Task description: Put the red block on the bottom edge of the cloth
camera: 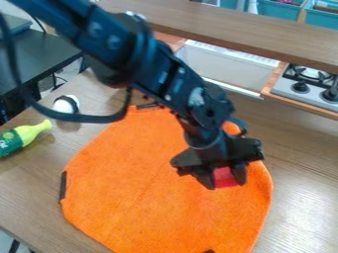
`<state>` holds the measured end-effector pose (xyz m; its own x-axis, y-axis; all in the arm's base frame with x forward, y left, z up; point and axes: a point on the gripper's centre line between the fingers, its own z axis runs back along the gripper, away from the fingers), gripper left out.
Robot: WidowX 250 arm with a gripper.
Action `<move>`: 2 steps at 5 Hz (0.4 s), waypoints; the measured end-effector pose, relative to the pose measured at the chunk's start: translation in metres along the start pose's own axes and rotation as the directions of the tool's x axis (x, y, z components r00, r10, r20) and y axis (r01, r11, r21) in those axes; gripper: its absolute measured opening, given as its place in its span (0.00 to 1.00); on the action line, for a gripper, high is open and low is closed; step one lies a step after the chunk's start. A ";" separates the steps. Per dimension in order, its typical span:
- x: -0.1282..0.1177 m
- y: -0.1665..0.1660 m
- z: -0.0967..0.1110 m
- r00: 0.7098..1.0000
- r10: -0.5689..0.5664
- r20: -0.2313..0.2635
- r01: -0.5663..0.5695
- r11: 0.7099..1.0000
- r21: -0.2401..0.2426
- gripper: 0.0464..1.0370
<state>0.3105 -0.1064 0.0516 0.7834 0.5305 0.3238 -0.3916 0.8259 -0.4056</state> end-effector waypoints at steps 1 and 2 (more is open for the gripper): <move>0.005 0.033 0.005 0.999 0.022 -0.026 -0.021 1.000 0.007 0.49; -0.004 0.041 0.005 0.998 -0.030 -0.060 0.029 0.999 -0.015 0.49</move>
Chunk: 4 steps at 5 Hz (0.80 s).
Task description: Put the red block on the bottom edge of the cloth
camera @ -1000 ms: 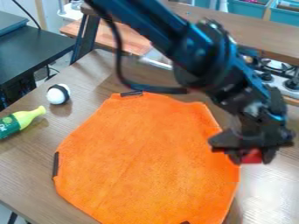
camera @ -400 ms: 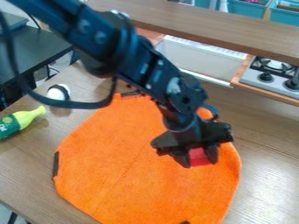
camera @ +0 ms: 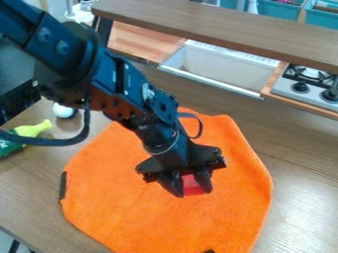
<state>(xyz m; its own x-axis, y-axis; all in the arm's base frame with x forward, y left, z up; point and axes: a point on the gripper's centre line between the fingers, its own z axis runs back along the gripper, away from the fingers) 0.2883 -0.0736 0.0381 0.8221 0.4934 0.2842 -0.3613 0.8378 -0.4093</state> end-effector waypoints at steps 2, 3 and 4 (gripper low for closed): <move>-0.021 0.004 -0.004 0.949 -0.314 -0.033 0.315 0.948 0.045 0.49; -0.035 0.006 -0.003 0.931 -0.362 -0.044 0.364 0.931 0.038 0.49; -0.046 0.007 0.002 0.912 -0.408 -0.041 0.409 0.912 0.020 0.49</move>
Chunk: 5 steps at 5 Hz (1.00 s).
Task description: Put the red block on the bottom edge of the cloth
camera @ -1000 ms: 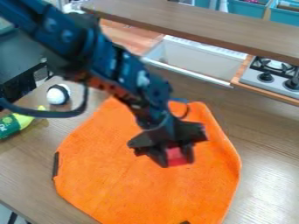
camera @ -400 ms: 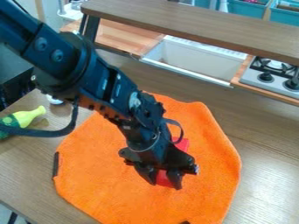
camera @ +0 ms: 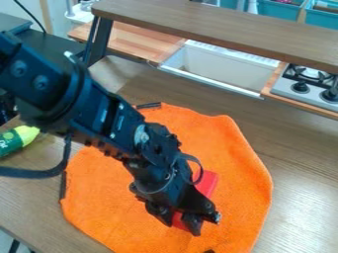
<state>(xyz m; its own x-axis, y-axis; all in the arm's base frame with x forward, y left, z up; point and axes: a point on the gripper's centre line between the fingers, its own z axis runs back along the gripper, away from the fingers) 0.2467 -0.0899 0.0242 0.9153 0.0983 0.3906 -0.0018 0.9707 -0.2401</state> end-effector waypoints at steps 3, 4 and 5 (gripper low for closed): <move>-0.023 0.006 0.003 0.997 -0.073 0.032 0.072 0.997 0.039 0.54; -0.023 0.011 -0.001 0.998 0.009 0.060 -0.015 0.995 0.103 0.84; -0.022 0.013 0.000 0.997 -0.040 0.066 0.032 0.991 0.127 0.97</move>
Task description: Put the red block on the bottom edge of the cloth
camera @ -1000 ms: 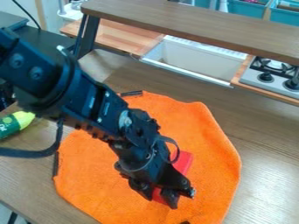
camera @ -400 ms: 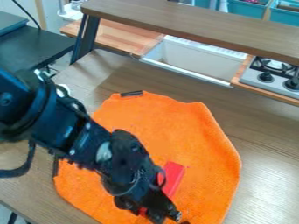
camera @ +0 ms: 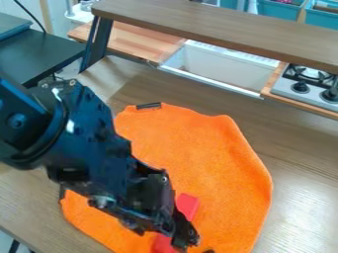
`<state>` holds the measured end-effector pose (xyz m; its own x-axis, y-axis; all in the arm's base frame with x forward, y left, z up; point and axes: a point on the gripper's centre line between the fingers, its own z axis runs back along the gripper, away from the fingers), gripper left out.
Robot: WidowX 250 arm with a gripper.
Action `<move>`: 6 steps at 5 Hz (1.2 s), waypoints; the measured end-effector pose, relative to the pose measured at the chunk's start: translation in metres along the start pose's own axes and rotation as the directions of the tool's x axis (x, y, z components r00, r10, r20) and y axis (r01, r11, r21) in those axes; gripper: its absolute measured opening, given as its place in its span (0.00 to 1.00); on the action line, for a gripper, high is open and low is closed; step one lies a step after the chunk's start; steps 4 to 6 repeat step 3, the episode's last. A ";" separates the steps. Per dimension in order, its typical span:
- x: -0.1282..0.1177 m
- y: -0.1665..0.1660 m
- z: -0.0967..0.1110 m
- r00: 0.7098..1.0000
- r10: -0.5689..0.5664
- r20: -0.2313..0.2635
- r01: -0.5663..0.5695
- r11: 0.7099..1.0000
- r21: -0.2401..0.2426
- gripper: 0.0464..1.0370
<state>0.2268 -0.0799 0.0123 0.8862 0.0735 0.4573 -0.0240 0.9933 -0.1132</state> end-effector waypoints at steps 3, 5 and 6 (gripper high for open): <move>0.047 -0.008 0.044 0.992 -0.067 -0.108 0.053 0.990 -0.127 0.96; 0.047 -0.008 0.044 0.992 -0.067 -0.108 0.053 0.990 -0.127 0.96; 0.047 -0.008 0.044 0.992 -0.067 -0.108 0.053 0.990 -0.127 0.96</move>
